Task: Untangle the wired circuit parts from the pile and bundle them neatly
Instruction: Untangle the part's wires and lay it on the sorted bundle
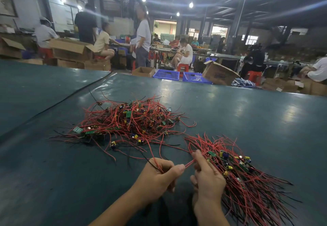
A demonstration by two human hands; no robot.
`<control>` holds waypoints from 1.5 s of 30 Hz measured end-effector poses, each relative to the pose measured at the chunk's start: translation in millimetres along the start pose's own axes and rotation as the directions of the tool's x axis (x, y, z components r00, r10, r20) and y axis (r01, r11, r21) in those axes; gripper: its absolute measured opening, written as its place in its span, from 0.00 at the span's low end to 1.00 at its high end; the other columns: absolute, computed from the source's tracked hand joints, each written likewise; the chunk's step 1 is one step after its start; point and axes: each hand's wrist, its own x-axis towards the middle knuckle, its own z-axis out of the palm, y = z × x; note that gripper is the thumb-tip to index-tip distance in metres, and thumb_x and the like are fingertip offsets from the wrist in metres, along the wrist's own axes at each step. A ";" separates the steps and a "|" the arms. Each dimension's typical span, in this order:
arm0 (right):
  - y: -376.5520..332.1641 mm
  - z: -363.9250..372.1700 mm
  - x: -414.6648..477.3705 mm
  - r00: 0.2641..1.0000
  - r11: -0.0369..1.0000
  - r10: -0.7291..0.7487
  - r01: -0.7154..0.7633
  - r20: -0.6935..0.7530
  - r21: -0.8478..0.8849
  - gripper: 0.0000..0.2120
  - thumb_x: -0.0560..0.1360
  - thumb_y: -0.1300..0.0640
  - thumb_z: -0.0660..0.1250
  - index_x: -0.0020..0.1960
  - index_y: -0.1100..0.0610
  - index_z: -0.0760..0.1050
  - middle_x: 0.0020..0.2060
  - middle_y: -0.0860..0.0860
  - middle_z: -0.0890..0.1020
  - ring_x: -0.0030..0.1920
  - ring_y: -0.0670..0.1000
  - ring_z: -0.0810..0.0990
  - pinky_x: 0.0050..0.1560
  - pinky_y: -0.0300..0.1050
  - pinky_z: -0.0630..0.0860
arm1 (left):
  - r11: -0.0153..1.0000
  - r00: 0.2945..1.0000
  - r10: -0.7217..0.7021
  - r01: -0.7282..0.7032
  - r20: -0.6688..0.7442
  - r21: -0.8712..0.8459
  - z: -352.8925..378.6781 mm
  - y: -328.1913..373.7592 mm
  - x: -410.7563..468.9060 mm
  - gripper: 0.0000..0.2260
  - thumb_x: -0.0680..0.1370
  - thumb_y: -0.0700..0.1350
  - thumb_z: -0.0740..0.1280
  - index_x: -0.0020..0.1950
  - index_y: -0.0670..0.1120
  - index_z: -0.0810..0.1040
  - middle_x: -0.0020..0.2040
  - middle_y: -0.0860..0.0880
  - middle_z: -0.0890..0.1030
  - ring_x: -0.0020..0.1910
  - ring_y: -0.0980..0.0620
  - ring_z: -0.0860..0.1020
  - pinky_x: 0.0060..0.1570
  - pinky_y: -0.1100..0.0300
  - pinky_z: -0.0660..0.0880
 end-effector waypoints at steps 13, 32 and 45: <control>-2.2 0.8 -10.9 0.972 0.997 -0.027 0.042 0.235 -0.058 0.14 0.69 0.44 0.72 0.34 0.54 0.84 0.25 0.46 0.75 0.22 0.42 0.66 0.22 0.36 0.65 | 0.998 0.997 0.027 -0.032 -0.075 -0.061 -15.6 6.5 3.3 0.22 0.70 0.59 0.67 0.28 0.42 0.76 0.25 0.45 0.76 0.25 0.50 0.73 0.31 0.60 0.70; -18.0 -13.3 12.0 0.998 0.985 -0.063 0.059 0.019 0.164 0.05 0.74 0.58 0.72 0.40 0.58 0.82 0.28 0.49 0.76 0.21 0.41 0.64 0.19 0.34 0.60 | 0.997 0.997 -0.069 0.069 -0.036 0.023 -23.3 9.0 4.5 0.19 0.70 0.60 0.70 0.28 0.46 0.80 0.28 0.45 0.81 0.27 0.52 0.77 0.30 0.62 0.72; -20.5 -9.3 -5.9 0.898 0.985 -0.117 0.050 0.425 0.165 0.08 0.68 0.55 0.70 0.35 0.58 0.83 0.27 0.51 0.75 0.24 0.44 0.66 0.21 0.35 0.61 | 0.853 0.888 -0.373 0.216 -0.267 -0.474 -31.4 8.0 12.6 0.17 0.68 0.58 0.69 0.45 0.45 0.82 0.43 0.46 0.85 0.29 0.55 0.78 0.27 0.64 0.72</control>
